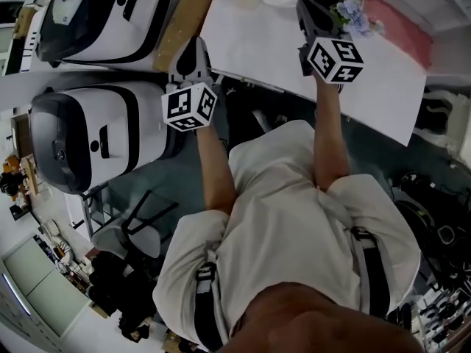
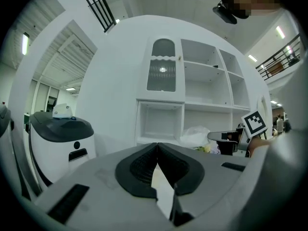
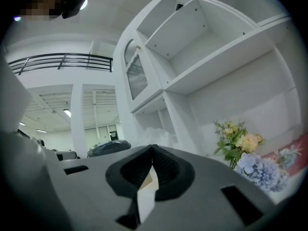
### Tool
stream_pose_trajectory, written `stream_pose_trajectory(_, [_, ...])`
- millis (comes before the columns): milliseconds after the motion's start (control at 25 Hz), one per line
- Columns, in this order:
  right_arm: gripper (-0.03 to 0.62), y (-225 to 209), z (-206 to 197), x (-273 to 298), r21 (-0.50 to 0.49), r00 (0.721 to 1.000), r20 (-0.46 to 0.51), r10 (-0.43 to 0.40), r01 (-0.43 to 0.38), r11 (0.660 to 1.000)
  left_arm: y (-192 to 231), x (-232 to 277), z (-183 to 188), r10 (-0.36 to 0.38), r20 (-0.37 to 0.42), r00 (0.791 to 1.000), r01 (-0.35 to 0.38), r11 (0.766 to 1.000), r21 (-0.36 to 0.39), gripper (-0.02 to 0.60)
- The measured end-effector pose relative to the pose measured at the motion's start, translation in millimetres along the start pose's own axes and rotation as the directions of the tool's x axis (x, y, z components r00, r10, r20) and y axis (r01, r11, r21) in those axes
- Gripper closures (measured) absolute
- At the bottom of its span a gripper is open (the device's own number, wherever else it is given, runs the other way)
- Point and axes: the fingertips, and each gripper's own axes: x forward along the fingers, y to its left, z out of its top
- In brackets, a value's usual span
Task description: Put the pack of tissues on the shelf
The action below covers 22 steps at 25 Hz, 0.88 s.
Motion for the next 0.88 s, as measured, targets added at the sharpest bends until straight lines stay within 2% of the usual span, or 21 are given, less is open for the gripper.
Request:
stream_pose_trajectory(280, [0.525,9,9,10,-0.029,0.999,0.032,-0.023,0.024,0.999,-9,39,13,-0.108,0.011,0.994,0.108,0.994,0.022,0.571])
stream_pose_trajectory(440, [0.525,9,14,25,-0.045,0.998,0.034,-0.049,0.050,0.998,-11,70,15,-0.177,-0.012,0.984,0.177,0.983,0.037,0.571])
stream_pose_trajectory(600, [0.525,13,7,44,-0.048,0.998,0.022,-0.058,0.059,0.997,4,95,12,-0.203,-0.052,0.978,0.205,0.978,0.049,0.571])
stream_pose_trajectory(880, [0.525,13,13,85,-0.036,0.993,0.051,-0.109,0.111,0.993,28,147,27,-0.285,-0.036,0.958,0.286,0.957,0.053,0.571])
